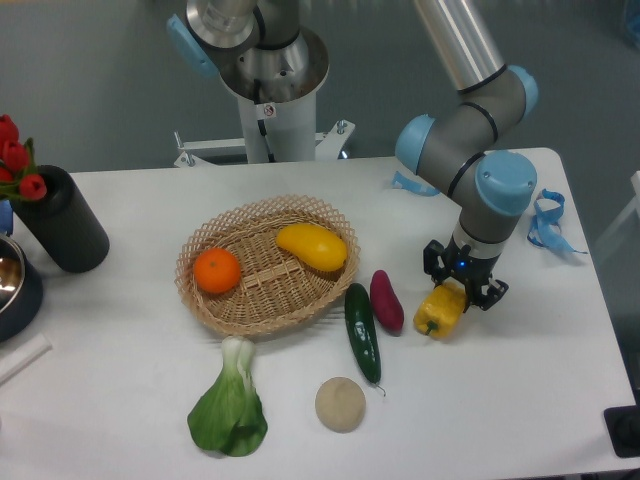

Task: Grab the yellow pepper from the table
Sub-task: 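Lower the gripper around the yellow pepper and close on it, then lift the gripped yellow pepper up off the table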

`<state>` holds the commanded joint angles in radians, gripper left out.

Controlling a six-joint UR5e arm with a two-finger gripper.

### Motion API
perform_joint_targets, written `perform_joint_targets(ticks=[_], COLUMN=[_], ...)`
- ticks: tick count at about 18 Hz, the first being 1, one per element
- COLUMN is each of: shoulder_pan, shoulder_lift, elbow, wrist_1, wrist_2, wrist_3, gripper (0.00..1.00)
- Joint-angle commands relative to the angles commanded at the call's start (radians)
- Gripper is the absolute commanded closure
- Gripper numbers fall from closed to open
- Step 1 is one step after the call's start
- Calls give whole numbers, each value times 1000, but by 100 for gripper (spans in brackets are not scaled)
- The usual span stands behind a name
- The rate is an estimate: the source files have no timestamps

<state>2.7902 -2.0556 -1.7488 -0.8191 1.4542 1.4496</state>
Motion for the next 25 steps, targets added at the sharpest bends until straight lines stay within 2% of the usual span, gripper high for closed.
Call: perform_joint_targets(ticks=[3,7,13,19,25], shoulder_pan=[28,55,54,49,51], shoulder_lift=[44,51,52,54,55], elbow=[17,52,135,210,235], wrist_1=[-20,-43,-72,-158,-192], wrist_2=[0,0,26,38,40], wrist_3=[6,9,12,8,8], gripper=[66,66,66,66,67])
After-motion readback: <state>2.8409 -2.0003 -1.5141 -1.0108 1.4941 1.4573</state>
